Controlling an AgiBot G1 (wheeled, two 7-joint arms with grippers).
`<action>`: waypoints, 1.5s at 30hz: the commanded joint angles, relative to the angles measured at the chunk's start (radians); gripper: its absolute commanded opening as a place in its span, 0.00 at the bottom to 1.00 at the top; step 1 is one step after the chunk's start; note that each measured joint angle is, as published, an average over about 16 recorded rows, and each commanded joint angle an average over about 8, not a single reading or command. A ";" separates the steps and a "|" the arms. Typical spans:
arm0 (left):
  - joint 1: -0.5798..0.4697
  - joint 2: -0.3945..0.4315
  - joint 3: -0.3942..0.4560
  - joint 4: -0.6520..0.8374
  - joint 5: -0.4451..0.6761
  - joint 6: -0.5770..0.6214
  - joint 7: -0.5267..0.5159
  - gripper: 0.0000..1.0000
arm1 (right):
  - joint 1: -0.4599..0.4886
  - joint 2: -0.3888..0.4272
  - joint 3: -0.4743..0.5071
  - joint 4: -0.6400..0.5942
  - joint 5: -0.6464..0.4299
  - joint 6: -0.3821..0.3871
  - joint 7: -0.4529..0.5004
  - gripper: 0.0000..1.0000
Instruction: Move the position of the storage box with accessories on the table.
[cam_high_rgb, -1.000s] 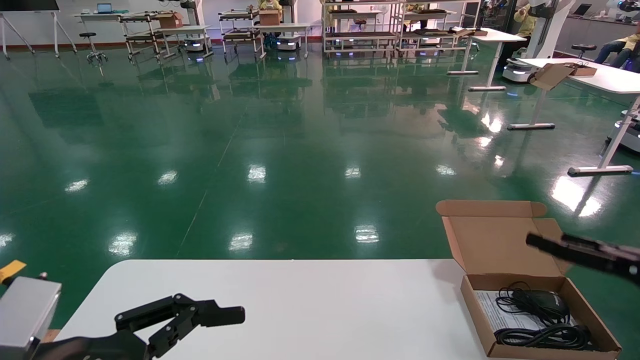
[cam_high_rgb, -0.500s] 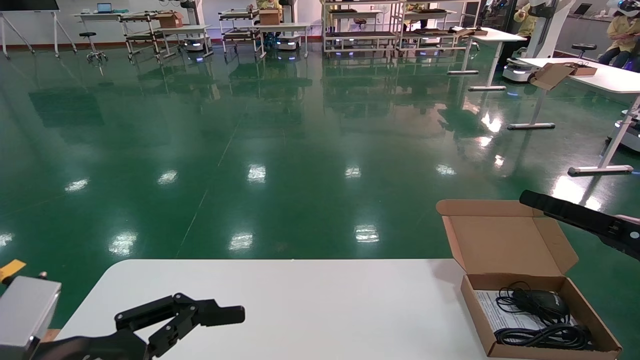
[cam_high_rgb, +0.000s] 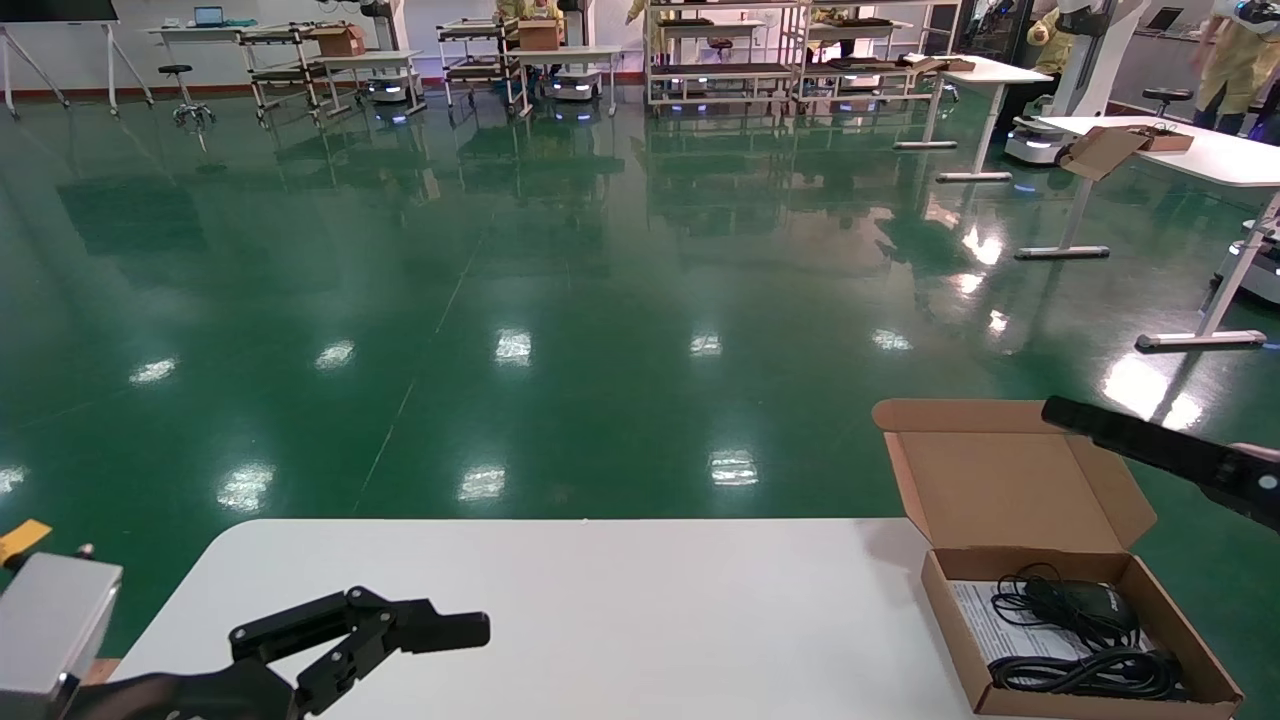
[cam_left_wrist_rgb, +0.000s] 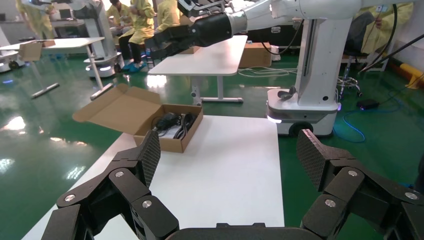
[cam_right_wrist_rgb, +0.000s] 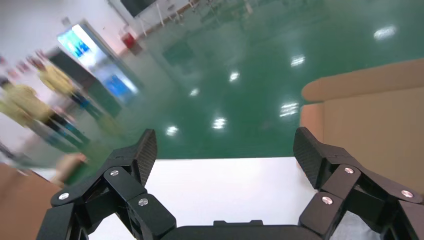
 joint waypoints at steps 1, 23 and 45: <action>0.000 0.000 0.000 0.000 0.000 0.000 0.000 1.00 | -0.006 0.001 0.003 0.013 0.001 -0.001 -0.003 1.00; 0.000 0.000 0.000 0.000 0.000 0.000 0.000 1.00 | -0.216 0.046 0.103 0.454 0.060 -0.057 -0.075 1.00; 0.000 0.000 0.000 0.000 0.000 0.000 0.000 1.00 | -0.428 0.092 0.203 0.898 0.119 -0.114 -0.147 1.00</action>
